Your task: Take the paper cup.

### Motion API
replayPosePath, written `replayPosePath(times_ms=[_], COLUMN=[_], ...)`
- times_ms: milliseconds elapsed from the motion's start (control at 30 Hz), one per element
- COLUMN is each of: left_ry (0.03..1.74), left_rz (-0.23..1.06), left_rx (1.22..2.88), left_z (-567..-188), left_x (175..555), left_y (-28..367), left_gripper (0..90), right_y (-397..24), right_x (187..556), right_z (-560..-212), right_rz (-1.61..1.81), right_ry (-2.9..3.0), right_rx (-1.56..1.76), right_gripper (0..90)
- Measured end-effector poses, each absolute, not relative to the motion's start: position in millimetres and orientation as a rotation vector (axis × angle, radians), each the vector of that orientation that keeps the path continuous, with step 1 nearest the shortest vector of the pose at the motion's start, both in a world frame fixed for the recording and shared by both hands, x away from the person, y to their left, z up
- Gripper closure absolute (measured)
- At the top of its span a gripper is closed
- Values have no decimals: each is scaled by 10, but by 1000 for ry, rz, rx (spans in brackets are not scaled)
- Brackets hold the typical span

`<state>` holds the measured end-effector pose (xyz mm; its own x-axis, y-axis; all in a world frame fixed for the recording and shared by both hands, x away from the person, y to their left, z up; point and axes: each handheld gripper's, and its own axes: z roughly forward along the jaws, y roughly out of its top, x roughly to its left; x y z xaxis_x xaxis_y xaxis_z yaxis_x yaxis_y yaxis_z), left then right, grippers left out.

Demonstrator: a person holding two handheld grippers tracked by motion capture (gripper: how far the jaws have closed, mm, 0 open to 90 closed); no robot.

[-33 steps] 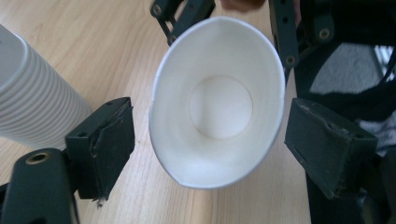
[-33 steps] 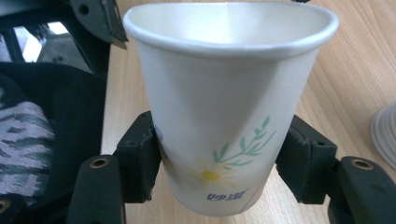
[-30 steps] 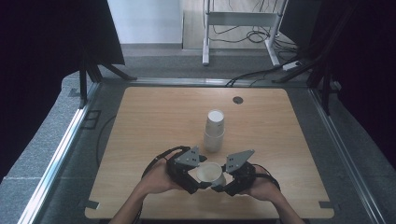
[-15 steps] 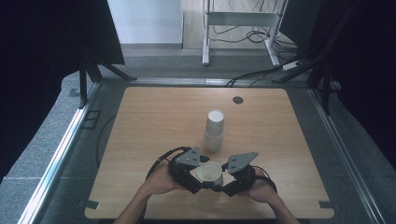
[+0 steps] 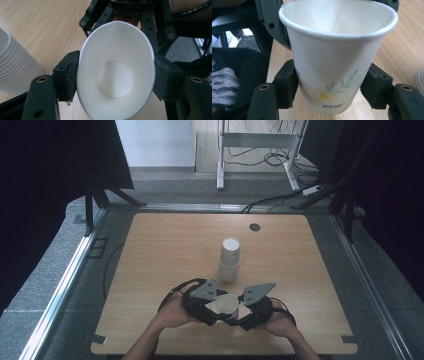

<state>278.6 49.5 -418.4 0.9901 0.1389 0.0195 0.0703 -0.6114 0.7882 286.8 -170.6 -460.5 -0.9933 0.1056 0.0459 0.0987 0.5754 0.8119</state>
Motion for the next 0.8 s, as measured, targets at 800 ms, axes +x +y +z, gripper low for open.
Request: replayPosePath(times_ms=[800], left_ry=[250], left_rz=[262], left_rx=[2314], left_z=[-4060], left_x=[2823], left_y=[611], left_gripper=[309], right_y=[-1809], right_x=[2933], right_z=[-4639], right_rz=[1309], right_ry=[2714], right_rx=[340], right_gripper=[141])
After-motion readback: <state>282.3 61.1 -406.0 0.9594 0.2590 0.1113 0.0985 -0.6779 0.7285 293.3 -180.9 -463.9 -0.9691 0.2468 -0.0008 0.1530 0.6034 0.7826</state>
